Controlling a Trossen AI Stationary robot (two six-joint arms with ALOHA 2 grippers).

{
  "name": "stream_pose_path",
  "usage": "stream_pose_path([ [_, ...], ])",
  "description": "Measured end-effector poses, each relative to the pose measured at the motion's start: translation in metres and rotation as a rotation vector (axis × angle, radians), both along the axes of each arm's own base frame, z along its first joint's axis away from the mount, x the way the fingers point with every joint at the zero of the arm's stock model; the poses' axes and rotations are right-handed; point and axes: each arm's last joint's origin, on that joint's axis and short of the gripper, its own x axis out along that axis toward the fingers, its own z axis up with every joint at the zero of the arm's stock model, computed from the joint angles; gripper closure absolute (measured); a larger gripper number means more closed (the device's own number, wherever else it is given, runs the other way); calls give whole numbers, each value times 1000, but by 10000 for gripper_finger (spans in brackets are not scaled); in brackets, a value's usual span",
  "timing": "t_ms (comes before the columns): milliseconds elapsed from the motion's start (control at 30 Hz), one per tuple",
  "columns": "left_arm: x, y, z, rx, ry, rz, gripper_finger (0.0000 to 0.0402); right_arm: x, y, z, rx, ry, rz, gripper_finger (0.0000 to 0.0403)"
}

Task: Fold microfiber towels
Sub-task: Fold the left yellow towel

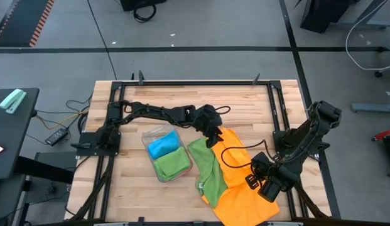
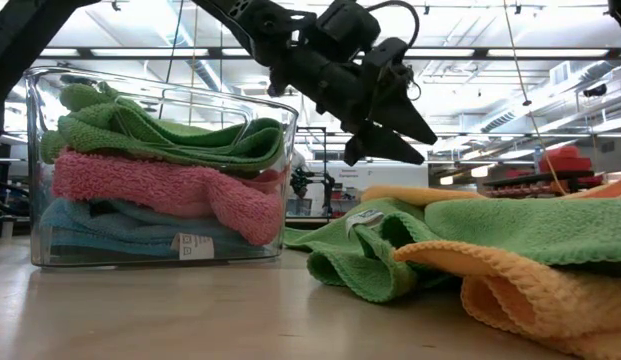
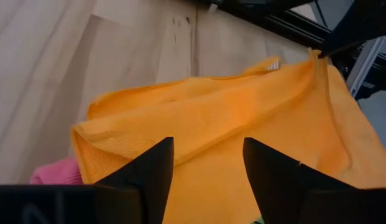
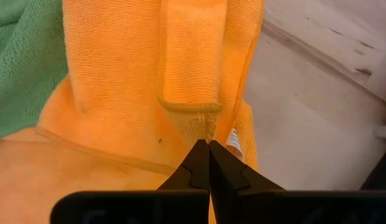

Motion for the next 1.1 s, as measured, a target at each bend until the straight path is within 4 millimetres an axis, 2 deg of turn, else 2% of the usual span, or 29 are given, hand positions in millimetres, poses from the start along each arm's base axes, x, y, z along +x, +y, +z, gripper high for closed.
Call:
stream_pose_path([
  [133, 0, -5, 0, -6, 1, -15, 214, 0, 0, 0, 1, 2, 6, 398],
  [200, 0, -8, 0, -6, 2, -22, 220, 0, 0, 0, 4, 12, 16, 384],
  [467, 0, -13, -1, -2, 12, -39, 229, -2, 1, 0, 56, 56, -14, 267],
  [600, -4, -8, -1, -28, 55, -29, 230, -6, 1, 10, 144, 46, 3, 231],
  [733, -10, -5, 0, 11, 99, -65, 234, -6, -3, 26, 157, -94, 58, 220],
  [867, -15, -6, -5, 69, 150, -123, 239, -4, -10, 34, 64, -230, 86, 225],
  [1000, -21, -2, -5, -19, 227, -62, 239, 1, -14, 34, 2, -291, 64, 230],
  [1100, -29, 7, 4, -55, 263, -28, 239, 6, -17, 33, -11, -291, 50, 231],
])
